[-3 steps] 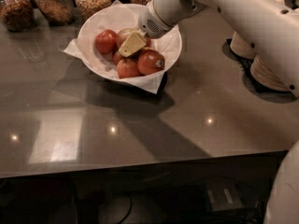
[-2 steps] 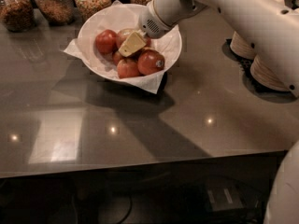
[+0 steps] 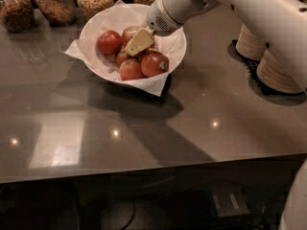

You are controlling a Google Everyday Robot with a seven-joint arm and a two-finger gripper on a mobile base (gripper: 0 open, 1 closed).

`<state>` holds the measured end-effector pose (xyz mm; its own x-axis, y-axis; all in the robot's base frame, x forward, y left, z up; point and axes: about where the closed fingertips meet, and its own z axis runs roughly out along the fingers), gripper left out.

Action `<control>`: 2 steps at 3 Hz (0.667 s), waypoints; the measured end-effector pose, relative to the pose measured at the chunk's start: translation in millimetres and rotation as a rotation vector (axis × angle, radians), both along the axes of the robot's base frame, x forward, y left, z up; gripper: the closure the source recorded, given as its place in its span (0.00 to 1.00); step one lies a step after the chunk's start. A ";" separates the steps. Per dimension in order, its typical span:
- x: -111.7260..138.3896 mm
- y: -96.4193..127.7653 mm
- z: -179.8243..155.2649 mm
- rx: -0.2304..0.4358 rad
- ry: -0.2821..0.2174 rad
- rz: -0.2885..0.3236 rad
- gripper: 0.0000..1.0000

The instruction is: Pick apple from white bowl

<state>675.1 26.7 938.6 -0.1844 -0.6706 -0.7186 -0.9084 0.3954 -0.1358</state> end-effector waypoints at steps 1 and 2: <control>-10.3 -11.1 24.5 0.005 -0.066 0.017 1.00; -25.5 -24.6 44.4 -0.008 -0.118 0.042 1.00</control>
Offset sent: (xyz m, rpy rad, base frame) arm -0.0607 -0.0609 0.0818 -0.0542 -0.2154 0.0930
